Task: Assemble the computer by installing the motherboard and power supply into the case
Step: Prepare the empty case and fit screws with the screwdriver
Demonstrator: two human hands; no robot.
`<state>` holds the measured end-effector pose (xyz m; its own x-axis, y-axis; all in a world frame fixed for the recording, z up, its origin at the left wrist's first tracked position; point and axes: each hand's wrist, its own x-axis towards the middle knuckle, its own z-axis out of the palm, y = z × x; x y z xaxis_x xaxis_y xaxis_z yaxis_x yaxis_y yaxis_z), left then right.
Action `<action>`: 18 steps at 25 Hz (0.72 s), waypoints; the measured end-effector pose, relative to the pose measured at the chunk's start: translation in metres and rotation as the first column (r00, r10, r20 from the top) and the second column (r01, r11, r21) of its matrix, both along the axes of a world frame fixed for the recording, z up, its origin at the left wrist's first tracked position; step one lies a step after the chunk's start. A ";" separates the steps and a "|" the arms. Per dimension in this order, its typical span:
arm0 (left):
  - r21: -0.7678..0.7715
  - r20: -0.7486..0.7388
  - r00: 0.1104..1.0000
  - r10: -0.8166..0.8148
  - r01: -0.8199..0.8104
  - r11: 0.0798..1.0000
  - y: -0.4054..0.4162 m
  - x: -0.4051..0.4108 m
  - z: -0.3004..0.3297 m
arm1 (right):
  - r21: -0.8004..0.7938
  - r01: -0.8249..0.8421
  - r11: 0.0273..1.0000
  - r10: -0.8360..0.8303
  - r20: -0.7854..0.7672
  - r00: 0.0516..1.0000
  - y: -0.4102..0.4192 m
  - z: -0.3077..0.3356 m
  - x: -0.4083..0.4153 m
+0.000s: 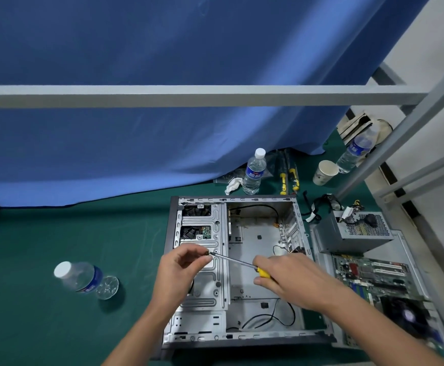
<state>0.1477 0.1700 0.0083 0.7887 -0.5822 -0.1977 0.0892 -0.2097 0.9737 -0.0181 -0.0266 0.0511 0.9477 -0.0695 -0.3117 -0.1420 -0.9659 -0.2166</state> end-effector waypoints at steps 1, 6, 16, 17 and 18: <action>0.014 0.006 1.000 -0.011 0.011 1.000 0.000 0.001 0.000 | -0.003 -0.008 1.000 0.008 -0.005 1.000 -0.001 0.000 0.000; 0.073 0.036 0.996 -0.077 0.074 0.995 0.002 0.004 0.003 | -0.029 -0.055 0.998 0.055 -0.006 0.998 -0.002 0.000 0.000; 0.143 0.135 0.974 -0.179 0.160 0.977 0.000 0.008 0.003 | -0.022 -0.043 0.999 0.041 -0.052 0.998 -0.003 0.016 0.007; 0.171 0.159 0.964 -0.212 0.185 0.968 0.001 0.008 0.002 | -0.033 -0.052 0.998 0.049 -0.075 0.996 -0.002 0.019 0.009; 0.208 0.194 0.948 -0.254 0.213 0.955 0.003 0.009 0.000 | -0.053 -0.065 0.996 0.060 -0.095 0.994 -0.001 0.022 0.012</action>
